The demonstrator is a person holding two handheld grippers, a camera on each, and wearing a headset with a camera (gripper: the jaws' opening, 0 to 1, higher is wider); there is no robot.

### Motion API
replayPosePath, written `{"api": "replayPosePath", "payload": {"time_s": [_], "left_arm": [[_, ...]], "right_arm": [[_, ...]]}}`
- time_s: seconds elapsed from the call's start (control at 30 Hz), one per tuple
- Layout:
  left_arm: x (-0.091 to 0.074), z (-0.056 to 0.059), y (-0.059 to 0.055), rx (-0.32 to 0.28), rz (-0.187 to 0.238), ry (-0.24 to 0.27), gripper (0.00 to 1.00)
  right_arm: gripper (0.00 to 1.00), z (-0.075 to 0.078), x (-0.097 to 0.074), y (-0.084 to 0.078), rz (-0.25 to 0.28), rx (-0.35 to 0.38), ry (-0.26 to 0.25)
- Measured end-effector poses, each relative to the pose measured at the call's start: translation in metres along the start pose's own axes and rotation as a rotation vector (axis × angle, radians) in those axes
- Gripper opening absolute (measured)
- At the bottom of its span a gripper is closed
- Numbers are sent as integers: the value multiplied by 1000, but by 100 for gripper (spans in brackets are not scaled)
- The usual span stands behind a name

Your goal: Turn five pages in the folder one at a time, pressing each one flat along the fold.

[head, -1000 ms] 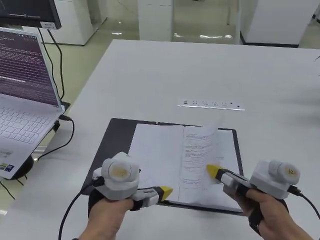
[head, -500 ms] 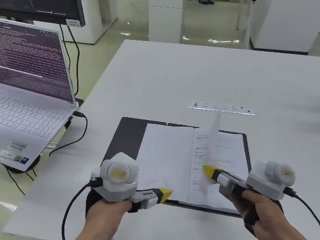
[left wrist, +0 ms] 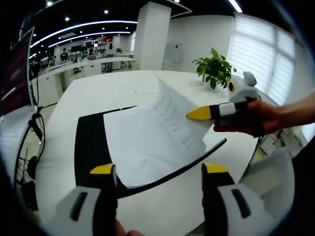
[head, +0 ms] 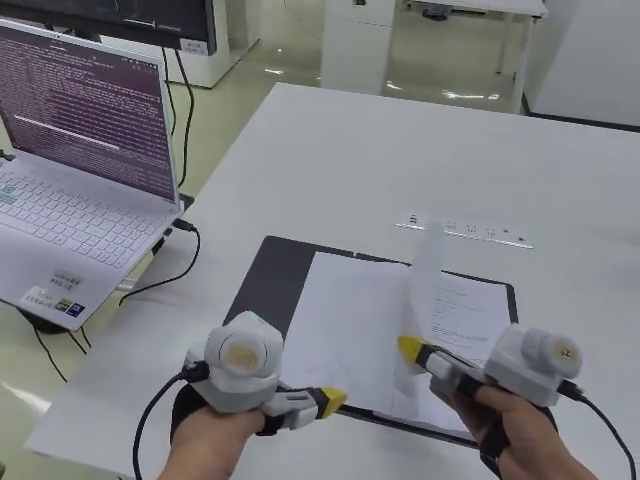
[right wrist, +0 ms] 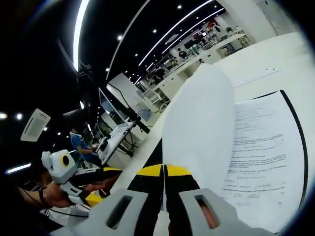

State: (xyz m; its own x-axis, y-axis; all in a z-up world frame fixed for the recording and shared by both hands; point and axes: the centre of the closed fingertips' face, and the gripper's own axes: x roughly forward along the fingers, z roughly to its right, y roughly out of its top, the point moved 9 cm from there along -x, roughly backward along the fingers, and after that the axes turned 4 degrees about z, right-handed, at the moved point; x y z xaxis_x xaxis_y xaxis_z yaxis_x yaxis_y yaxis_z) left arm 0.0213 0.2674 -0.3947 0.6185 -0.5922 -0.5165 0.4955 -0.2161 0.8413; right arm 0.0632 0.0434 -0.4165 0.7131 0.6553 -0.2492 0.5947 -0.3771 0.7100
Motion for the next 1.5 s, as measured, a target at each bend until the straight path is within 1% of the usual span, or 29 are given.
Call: {"api": "replayPosePath", "payload": {"time_s": [0.23, 0.43, 0.63, 0.8, 0.9, 1.07, 1.17, 1.5], "left_arm": [[-10, -6, -2, -15, 17, 21, 70], [-15, -9, -6, -22, 18, 30, 71], [-21, -13, -6, -41, 26, 40, 71], [-23, -15, -6, -45, 32, 45, 71], [-24, -17, -6, -40, 27, 49, 71], [-26, -20, -5, -48, 34, 53, 71], [-28, -20, -5, -46, 37, 54, 71], [-35, -27, -5, -50, 47, 68, 72]], "right_arm": [[0, -12, 15, -4, -18, -1, 26], [0, -21, 24, -10, -40, -1, 42], [0, -24, 29, -14, -46, 10, 43], [0, -26, 33, -16, -51, 15, 45], [0, -26, 36, -16, -51, 32, 45], [0, -28, 43, -16, -49, 44, 48], [0, -31, 47, -17, -53, 48, 53], [0, -37, 62, -19, -67, 68, 65]]}}
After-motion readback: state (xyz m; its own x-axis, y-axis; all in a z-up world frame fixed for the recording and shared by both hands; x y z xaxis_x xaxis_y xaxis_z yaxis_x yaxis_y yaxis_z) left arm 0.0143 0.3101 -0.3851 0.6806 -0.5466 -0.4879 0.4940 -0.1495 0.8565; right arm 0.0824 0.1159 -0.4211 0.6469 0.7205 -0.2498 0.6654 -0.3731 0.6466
